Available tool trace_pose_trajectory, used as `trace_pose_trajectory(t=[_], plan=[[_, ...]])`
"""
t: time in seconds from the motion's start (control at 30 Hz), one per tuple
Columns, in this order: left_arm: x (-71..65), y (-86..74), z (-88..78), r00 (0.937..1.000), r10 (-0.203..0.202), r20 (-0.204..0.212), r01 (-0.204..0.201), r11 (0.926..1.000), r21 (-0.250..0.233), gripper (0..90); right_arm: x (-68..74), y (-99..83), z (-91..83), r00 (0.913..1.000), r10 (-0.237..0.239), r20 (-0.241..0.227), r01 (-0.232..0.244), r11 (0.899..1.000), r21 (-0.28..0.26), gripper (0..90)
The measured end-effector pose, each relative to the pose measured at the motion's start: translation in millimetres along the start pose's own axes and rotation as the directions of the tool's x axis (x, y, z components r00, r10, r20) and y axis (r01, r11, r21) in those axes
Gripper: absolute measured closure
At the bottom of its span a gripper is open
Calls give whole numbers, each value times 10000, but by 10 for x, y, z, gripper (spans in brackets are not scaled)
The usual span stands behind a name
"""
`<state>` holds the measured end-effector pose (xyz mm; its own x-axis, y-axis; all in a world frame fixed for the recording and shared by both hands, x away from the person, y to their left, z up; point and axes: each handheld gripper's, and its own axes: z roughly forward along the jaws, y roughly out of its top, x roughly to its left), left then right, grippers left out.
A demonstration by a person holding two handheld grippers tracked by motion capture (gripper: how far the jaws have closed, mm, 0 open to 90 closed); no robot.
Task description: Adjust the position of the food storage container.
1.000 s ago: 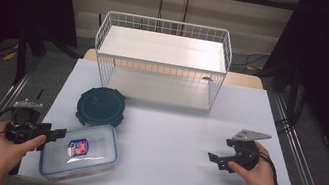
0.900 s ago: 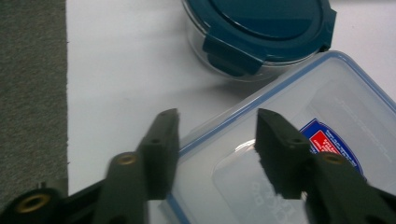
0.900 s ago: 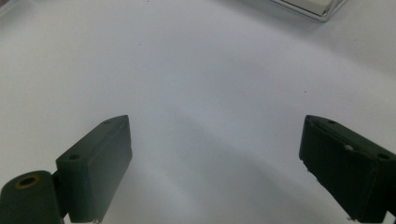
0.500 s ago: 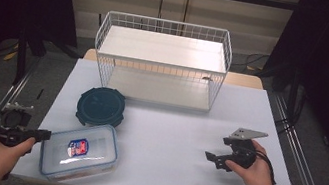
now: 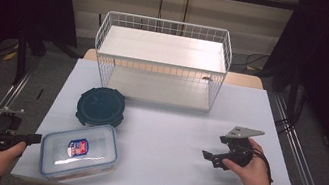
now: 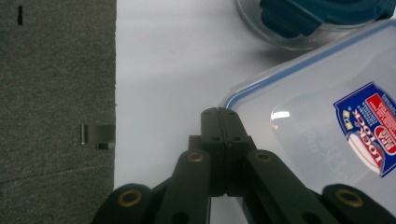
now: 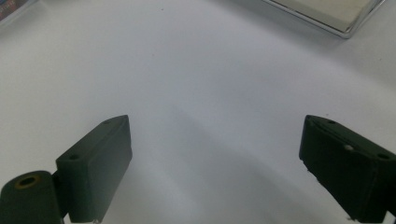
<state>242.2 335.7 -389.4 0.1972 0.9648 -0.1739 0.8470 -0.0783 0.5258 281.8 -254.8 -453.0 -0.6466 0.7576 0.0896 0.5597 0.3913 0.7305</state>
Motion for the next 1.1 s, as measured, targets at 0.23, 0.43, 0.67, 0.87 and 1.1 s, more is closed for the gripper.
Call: trace_pose_trajectory(t=[0.23,0.43,0.67,0.87,1.1], plan=[[5,-24,13,9999,31,131,-35,9995,320,900,-3,1,-6,10000,0,25,0,10000,-27,92],[-14,-33,8,9999,40,100,-42,9997,243,900,1,2,-5,10000,-35,4,35,10000,-39,92],[-47,-34,31,9991,150,400,-159,9996,228,900,9,7,7,10000,-79,22,79,10000,-23,92],[-167,-8,118,9946,447,935,-458,9989,91,900,16,8,11,10000,-49,-19,49,10000,-8,92],[-313,32,183,9864,684,1497,-695,9976,22,900,7,1,-7,10000,-14,18,14,10000,-18,92]])
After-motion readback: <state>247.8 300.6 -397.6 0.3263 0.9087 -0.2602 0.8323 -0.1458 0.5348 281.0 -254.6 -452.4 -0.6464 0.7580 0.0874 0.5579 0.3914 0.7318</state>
